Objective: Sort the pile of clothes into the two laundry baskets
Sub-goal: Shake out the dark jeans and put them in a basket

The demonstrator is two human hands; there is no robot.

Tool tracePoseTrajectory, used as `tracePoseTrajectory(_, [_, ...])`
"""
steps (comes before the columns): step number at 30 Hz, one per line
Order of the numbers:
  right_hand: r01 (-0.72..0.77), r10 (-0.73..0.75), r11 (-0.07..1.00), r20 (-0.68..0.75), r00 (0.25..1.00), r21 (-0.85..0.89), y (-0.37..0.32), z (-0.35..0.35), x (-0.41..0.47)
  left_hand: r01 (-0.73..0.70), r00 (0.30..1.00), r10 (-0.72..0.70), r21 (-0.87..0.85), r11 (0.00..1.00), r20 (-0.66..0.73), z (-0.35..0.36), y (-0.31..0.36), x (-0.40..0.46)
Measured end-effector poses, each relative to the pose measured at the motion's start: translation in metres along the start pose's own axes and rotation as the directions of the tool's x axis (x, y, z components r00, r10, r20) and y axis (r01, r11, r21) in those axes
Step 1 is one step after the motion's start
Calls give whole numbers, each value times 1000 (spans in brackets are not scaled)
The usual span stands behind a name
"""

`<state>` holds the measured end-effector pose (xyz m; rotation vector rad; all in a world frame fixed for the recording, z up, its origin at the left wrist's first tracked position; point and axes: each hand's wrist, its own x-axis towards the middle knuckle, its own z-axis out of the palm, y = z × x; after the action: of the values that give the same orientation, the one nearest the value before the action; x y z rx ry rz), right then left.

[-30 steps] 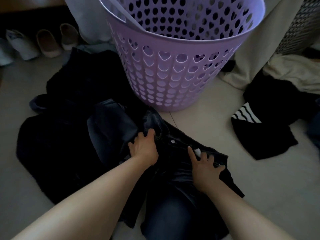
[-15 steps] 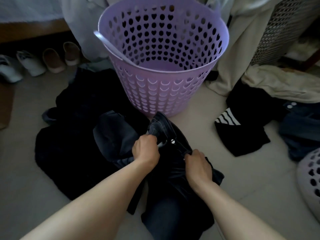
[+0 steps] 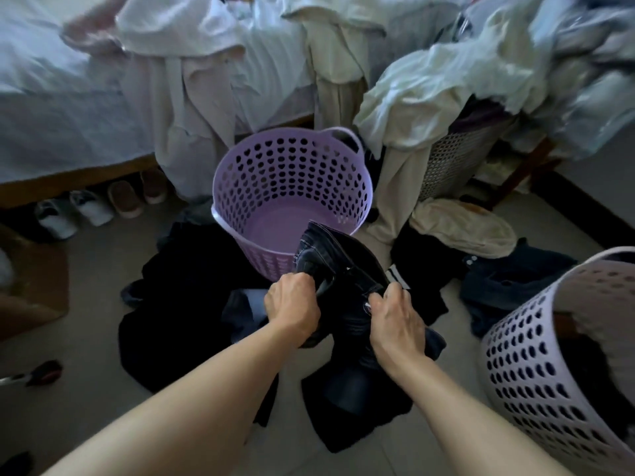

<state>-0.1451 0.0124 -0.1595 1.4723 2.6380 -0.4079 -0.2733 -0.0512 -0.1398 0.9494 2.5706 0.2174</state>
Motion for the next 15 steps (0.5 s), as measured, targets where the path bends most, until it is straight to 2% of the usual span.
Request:
tracePoseTrajectory(3, [-55, 59, 995, -50, 997, 80, -5, -72, -8, -39, 999, 39, -15, 999, -14, -55, 32, -18])
tracePoseTrajectory(8, [-50, 41, 997, -152, 988, -54, -10, -182, -26, -102, 994, 100, -47, 994, -30, -140, 82, -46])
tracePoseTrajectory(15, [-104, 86, 993, -267, 960, -56, -25, -312, -48, -240, 970, 233, -132, 962, -64, -242, 141, -87])
